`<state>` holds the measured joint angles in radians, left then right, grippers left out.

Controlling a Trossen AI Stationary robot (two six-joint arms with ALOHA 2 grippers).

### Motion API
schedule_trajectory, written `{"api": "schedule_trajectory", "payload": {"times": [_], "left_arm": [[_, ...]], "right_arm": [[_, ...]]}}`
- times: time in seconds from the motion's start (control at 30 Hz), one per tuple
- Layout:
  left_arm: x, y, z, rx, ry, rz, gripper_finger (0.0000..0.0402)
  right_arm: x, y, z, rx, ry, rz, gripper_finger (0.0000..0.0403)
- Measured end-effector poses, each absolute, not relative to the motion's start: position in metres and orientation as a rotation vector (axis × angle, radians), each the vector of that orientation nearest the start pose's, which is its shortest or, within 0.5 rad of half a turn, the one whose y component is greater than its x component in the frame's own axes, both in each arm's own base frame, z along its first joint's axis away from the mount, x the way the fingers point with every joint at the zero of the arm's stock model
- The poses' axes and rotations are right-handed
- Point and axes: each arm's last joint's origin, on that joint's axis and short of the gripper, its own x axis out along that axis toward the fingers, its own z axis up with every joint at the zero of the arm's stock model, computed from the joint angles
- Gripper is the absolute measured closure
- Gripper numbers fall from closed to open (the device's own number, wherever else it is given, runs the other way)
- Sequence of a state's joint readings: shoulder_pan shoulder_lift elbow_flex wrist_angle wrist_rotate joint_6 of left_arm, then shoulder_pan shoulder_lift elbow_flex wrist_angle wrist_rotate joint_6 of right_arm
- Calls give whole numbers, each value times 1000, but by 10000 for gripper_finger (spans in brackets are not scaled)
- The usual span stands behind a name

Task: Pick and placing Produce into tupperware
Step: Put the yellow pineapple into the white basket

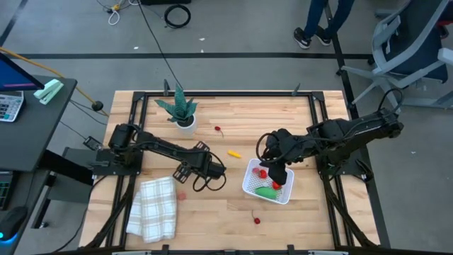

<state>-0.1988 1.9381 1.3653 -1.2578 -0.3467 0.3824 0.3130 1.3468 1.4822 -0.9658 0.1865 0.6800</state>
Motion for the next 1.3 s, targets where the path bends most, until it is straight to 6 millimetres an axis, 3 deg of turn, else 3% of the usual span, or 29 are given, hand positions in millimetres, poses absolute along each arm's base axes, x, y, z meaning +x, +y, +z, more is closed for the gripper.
{"api": "schedule_trajectory", "payload": {"times": [0.13, 0.4, 0.9, 1.3], "left_arm": [[326, -50, 175, 704, 1783, -194, 120], [330, -51, 173, 669, 1735, -268, 122], [319, -38, 144, 610, 1761, -250, 122], [319, -38, 143, 596, 1753, -232, 132]], "right_arm": [[250, 75, 382, 435, 803, -158, 261], [250, 75, 382, 433, 803, -158, 263], [250, 75, 382, 426, 806, -157, 265], [250, 74, 382, 414, 800, -178, 265]]}}
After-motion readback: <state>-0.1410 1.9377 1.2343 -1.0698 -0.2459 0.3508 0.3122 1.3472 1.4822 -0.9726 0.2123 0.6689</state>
